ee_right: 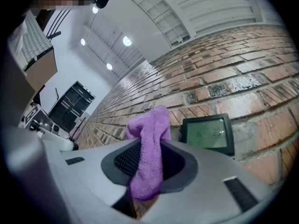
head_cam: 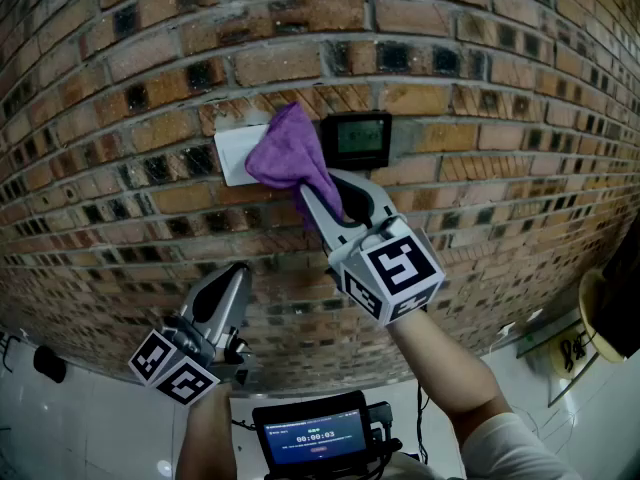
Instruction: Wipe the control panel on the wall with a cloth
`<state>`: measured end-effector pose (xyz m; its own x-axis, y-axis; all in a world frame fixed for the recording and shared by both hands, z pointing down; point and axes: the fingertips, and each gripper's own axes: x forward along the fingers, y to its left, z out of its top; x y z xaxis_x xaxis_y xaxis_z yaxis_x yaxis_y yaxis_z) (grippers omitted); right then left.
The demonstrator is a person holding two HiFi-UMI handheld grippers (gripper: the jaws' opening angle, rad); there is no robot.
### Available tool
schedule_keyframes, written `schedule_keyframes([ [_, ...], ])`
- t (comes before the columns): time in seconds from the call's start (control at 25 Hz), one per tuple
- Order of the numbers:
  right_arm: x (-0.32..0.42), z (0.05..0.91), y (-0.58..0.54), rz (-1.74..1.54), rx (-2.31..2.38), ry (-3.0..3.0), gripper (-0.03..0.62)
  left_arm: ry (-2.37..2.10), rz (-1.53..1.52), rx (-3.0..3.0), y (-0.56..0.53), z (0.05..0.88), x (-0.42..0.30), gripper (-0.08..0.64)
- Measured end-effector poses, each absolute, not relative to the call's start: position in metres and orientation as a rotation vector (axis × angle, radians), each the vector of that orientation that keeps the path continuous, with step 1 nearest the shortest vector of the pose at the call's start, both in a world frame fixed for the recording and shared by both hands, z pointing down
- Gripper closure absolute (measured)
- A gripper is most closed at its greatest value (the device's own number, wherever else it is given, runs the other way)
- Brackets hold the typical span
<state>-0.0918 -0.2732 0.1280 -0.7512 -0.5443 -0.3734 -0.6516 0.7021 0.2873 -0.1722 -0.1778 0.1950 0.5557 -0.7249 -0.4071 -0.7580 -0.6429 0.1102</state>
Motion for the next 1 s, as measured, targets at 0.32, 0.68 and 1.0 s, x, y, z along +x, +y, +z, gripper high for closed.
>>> schedule_keyframes([
  [0.32,-0.072,0.121,-0.291,0.618,-1.020,2.627,0.488,1.260,0.650,-2.732,-0.180,0.198,-0.153,0.572],
  [0.68,-0.044,0.119,-0.296,0.679,-1.079,2.579,0.488,1.203,0.631,-2.787,-0.185,0.205,-0.127,0.572],
  [1.0,-0.013,0.118,-0.302,0.678,-1.147,2.516,0.488,1.174,0.634,-2.813,-0.189,0.208,-0.114,0.572],
])
